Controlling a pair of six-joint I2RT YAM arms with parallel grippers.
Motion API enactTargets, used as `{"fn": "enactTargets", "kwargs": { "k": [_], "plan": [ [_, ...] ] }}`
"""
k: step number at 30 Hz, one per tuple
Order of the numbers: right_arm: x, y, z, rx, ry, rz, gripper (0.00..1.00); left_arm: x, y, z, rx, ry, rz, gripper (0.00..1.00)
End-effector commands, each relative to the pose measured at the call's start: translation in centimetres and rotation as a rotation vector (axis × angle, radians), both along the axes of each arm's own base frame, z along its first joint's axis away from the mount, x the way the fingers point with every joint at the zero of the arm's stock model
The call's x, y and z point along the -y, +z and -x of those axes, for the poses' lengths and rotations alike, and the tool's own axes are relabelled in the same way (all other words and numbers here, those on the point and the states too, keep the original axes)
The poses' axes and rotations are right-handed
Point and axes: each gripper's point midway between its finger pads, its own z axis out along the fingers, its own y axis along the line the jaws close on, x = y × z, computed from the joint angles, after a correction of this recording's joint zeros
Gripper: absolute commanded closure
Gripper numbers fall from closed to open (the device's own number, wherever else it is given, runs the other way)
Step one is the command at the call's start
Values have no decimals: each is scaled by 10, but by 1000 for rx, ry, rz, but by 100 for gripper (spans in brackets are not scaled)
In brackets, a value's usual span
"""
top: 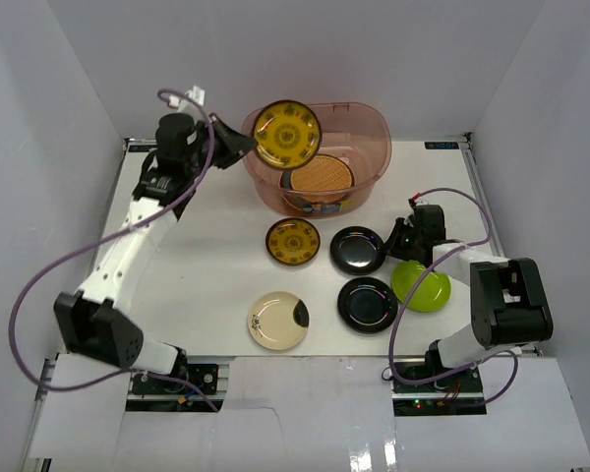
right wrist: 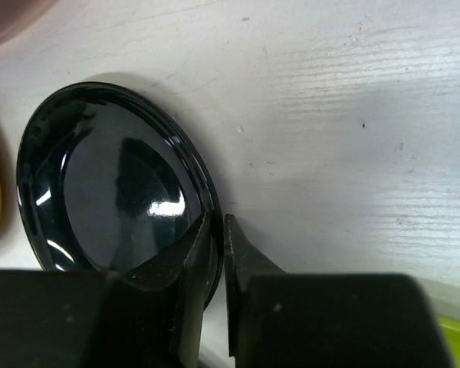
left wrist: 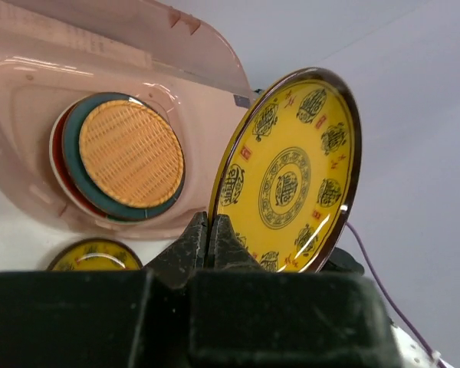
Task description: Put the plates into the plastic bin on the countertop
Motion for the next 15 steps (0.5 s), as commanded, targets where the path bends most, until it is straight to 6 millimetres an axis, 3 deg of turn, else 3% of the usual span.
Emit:
{"fn": "enactTargets", "kwargs": {
  "k": [1, 2, 3, 4, 5, 6, 9, 11, 12, 13, 15],
  "plan": [
    [-1, 15, -13, 80, -19, -31, 84, 20, -7, -43, -14, -10, -55, 100],
    [0, 19, -14, 92, -25, -27, 90, 23, 13, -56, 28, -4, -56, 100],
    [4, 19, -12, 95, -41, -18, 92, 31, -20, -78, -44, 2, -97, 100],
    [8, 32, -14, 134, -63, -10, 92, 33, -27, -90, -56, 15, -115, 100],
    [9, 40, -13, 153, -72, -13, 92, 38, -13, -100, -41, 2, -119, 100],
    [9, 48, -12, 176, -79, -20, 92, 48, -50, -120, -110, -14, -147, 100],
    [10, 97, -8, 305, -96, -50, 92, 67, -80, -149, -155, -37, -195, 100],
    [13, 119, -6, 342, -103, -48, 92, 75, -95, -157, -182, -63, -204, 100],
    [14, 139, -4, 387, -103, -51, 92, 82, -89, -162, -163, -70, -200, 100],
    [15, 161, -7, 434, -101, -42, 92, 85, -111, -168, -196, -71, -214, 100],
    [18, 185, 1, 470, -98, -35, 92, 92, -120, -170, -206, -85, -216, 100]
  ]
}}
